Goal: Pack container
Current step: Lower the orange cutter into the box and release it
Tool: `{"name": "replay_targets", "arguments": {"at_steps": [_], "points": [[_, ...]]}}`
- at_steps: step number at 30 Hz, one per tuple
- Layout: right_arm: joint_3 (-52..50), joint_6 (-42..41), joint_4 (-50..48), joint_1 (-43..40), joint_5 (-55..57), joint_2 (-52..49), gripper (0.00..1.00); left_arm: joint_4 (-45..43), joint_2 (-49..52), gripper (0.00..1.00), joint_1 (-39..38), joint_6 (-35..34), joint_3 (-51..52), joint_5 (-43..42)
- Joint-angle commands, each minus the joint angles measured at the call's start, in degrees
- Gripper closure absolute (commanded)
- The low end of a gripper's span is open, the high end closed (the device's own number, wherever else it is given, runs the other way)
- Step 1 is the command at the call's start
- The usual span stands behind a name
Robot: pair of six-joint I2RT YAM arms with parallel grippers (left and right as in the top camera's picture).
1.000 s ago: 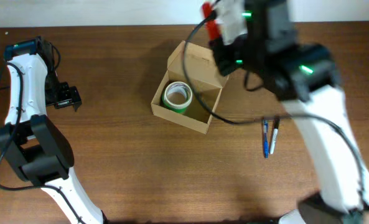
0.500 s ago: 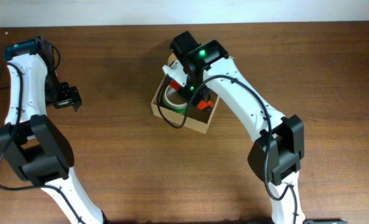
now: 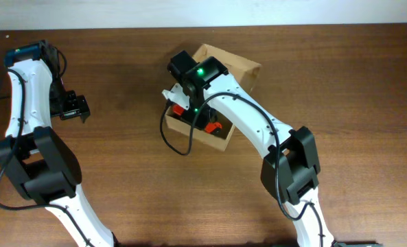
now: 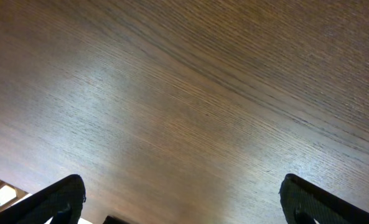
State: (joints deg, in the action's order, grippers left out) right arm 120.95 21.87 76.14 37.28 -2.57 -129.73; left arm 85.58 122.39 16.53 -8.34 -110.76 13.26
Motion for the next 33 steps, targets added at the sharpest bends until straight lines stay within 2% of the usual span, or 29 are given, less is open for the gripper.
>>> {"name": "replay_targets", "arguments": {"at_steps": [1,15,29,33], "points": [[0.0,0.4,-0.1,0.2,-0.9,-1.8,0.96,-0.1,-0.5,0.0,0.1,0.7,0.3,-0.4],[-0.5,0.4,-0.5,0.2,-0.9,-1.8,0.96,-0.1,-0.5,0.0,0.1,0.7,0.3,-0.4],[-4.0,0.6,-1.6,0.2,0.7,-1.8,0.76,-0.1,-0.5,0.0,0.1,0.7,0.3,-0.4],[-3.7,0.6,-1.5,0.2,1.7,-1.6,0.65,-0.1,-0.5,0.0,0.1,0.7,0.3,-0.4]]}}
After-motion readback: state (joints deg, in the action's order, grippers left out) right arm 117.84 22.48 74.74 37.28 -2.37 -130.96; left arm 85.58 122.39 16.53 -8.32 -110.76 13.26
